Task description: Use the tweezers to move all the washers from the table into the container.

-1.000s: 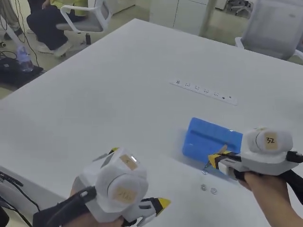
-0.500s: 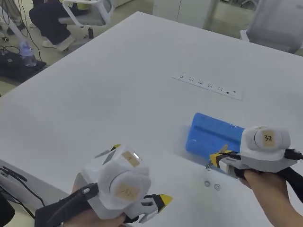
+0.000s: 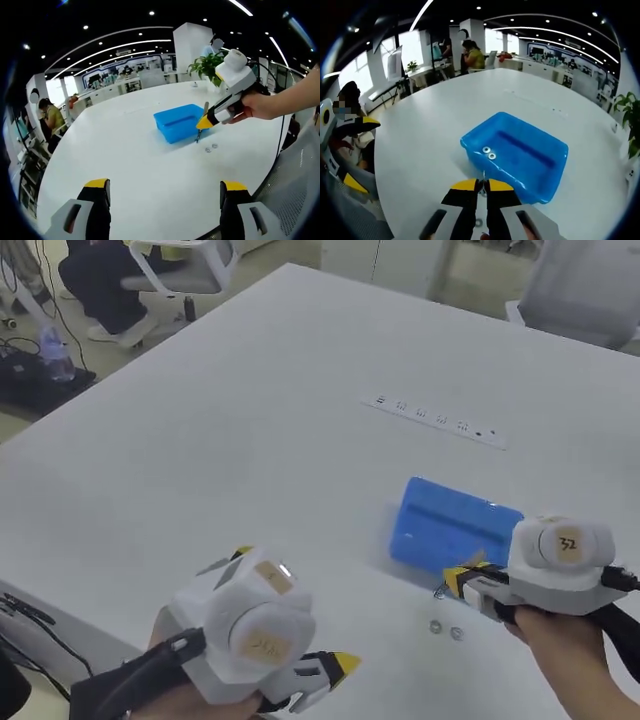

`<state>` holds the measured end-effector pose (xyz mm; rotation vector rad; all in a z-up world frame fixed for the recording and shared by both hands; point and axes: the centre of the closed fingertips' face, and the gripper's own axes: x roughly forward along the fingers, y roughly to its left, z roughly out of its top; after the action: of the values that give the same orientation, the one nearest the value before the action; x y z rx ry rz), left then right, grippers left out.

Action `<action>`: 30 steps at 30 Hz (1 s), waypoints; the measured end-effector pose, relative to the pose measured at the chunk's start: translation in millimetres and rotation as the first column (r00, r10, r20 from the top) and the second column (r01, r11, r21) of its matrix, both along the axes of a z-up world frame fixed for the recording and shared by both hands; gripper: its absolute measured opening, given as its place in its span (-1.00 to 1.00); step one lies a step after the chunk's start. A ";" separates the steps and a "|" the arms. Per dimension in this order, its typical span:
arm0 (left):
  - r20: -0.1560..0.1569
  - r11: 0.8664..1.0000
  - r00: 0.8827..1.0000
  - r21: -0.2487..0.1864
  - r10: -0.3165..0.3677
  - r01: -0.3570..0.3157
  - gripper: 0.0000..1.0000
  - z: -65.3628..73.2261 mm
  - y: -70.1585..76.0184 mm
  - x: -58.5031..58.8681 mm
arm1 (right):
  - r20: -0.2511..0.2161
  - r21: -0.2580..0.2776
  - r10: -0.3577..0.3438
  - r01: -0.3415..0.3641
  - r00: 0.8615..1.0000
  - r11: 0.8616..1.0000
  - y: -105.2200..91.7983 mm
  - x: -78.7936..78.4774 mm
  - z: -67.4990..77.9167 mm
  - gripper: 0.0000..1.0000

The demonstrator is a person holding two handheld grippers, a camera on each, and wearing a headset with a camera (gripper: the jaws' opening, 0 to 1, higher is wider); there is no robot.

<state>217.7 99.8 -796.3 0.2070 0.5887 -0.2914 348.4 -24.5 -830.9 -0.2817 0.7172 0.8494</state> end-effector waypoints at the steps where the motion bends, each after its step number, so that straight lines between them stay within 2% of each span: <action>1: -0.001 1.000 1.000 0.000 0.000 0.000 0.86 -0.1 -0.1 -0.1 | -0.001 -0.002 0.001 -0.001 1.000 1.000 -0.2 -0.4 -0.1 -0.95; 9: -0.001 1.000 1.000 0.003 -0.007 0.007 0.85 -0.5 -1.1 -0.2 | -0.020 -0.035 0.014 -0.014 1.000 0.999 4.6 -4.9 1.5 -0.96; 22: -0.003 1.000 1.000 0.008 -0.012 0.012 0.84 -1.5 -1.5 0.0 | -0.052 0.007 0.012 -0.011 0.999 1.000 -4.3 -18.1 18.3 -0.96; 30: -0.008 1.000 1.000 0.014 -0.020 0.021 0.84 -2.3 -2.9 -0.6 | -0.054 0.048 0.008 -0.005 0.999 0.999 -7.1 -18.4 37.1 -0.96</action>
<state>217.1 96.9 -798.6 0.2252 0.5969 -0.3082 330.0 -31.6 -793.9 -0.2187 0.7453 0.8818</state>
